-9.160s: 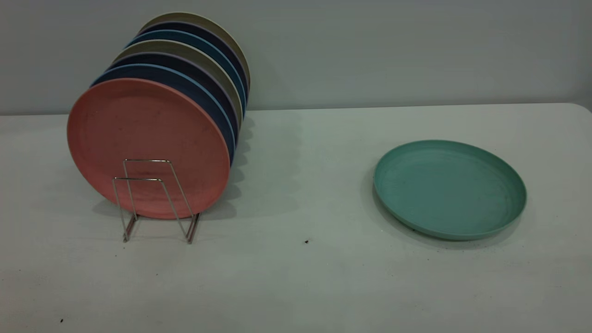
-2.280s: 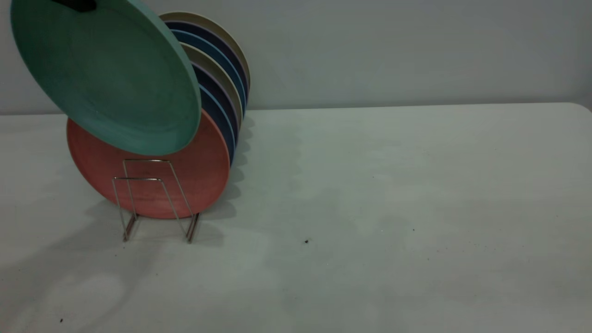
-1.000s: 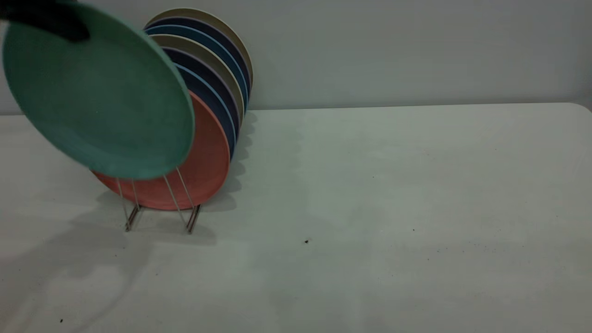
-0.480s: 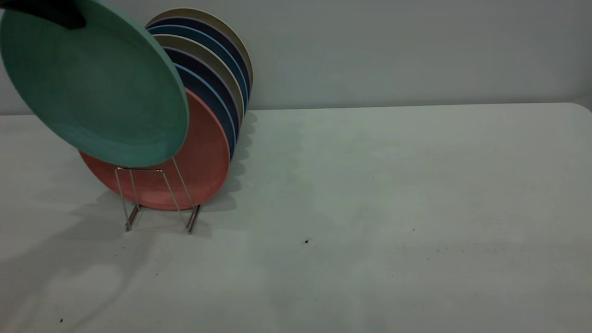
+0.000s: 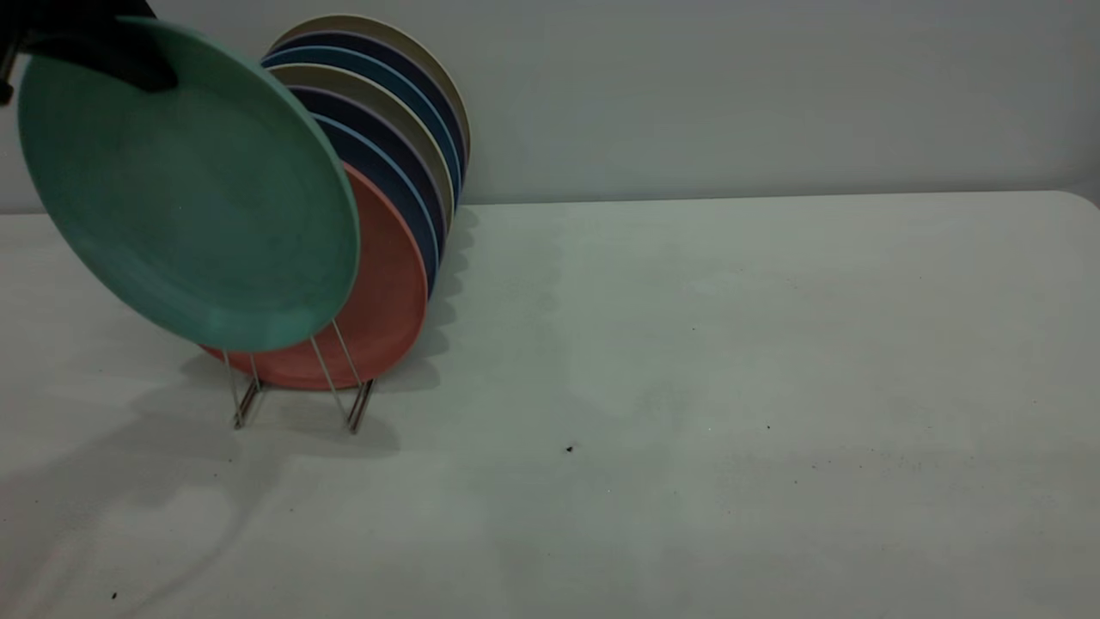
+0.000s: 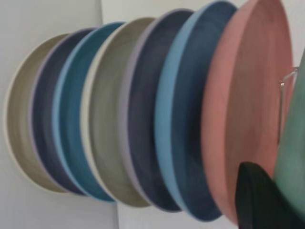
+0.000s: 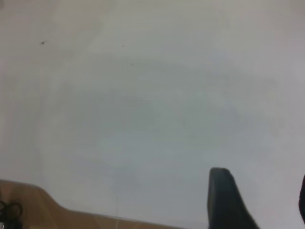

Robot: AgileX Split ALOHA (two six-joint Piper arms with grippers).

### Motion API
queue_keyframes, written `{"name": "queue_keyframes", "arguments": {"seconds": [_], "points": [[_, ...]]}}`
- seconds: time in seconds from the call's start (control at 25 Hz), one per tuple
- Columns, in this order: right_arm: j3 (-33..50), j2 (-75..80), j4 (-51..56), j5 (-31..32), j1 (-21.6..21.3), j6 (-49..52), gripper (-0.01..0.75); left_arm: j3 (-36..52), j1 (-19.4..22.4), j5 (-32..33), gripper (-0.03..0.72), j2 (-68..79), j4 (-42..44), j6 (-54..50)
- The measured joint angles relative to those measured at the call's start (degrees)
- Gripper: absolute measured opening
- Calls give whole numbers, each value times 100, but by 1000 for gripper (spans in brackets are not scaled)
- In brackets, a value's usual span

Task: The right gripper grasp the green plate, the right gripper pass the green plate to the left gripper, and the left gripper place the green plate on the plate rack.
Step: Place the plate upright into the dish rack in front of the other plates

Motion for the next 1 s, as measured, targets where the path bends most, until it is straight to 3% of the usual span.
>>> {"name": "queue_keyframes", "arguments": {"seconds": [1.0], "points": [[6, 0, -53, -5, 0, 108, 388, 0, 0, -397, 91, 165, -223, 486]]}}
